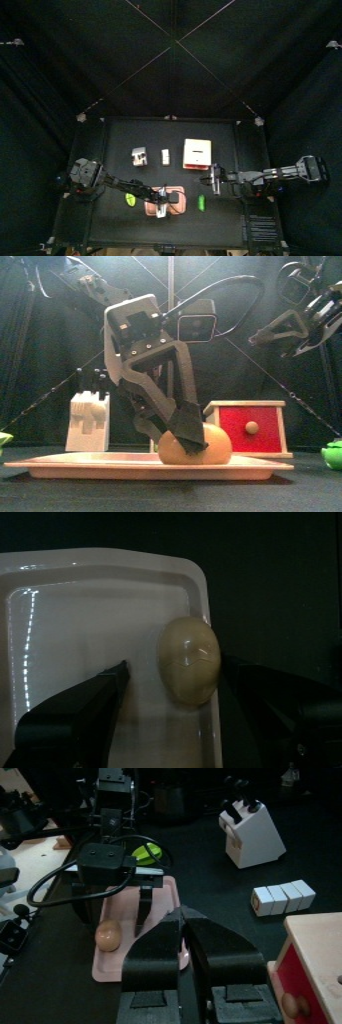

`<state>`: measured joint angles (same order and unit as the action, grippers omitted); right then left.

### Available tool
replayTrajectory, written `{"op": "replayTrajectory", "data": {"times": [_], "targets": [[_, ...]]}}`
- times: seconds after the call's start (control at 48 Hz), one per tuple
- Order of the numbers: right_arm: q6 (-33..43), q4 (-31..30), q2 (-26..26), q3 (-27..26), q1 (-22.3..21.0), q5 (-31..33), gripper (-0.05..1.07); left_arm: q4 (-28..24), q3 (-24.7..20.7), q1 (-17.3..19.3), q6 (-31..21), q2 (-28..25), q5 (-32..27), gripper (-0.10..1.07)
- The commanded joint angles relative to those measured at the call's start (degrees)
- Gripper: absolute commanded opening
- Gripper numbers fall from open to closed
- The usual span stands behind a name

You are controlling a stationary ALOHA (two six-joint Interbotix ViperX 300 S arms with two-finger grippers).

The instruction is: Grab egg

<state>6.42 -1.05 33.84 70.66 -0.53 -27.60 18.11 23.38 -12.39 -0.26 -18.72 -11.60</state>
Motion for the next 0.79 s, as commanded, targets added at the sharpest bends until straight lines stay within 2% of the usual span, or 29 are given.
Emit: {"op": "replayTrajectory", "data": {"times": [0.0, 0.375, 0.521, 0.771], "targets": [[0.1, 0.1, 0.1, -0.8, -0.2, -0.5, 0.01, 0.2, -1.3, 0.3, -0.1, 0.4, 0.1, 1.02], [0.1, 0.1, 0.1, -0.8, -0.4, -0.5, 0.01, 0.1, -1.3, 0.4, 0.1, 0.3, -1.1, 0.82], [0.1, 0.0, 0.1, -0.7, -0.4, -0.5, 0.01, 0.1, -1.4, 0.3, 0.0, 0.5, -3.6, 0.8], [0.2, 0.0, 0.0, -0.7, -0.5, -0.5, 0.01, -0.2, -1.8, 0.4, 0.0, 0.9, -3.7, 0.78]]}}
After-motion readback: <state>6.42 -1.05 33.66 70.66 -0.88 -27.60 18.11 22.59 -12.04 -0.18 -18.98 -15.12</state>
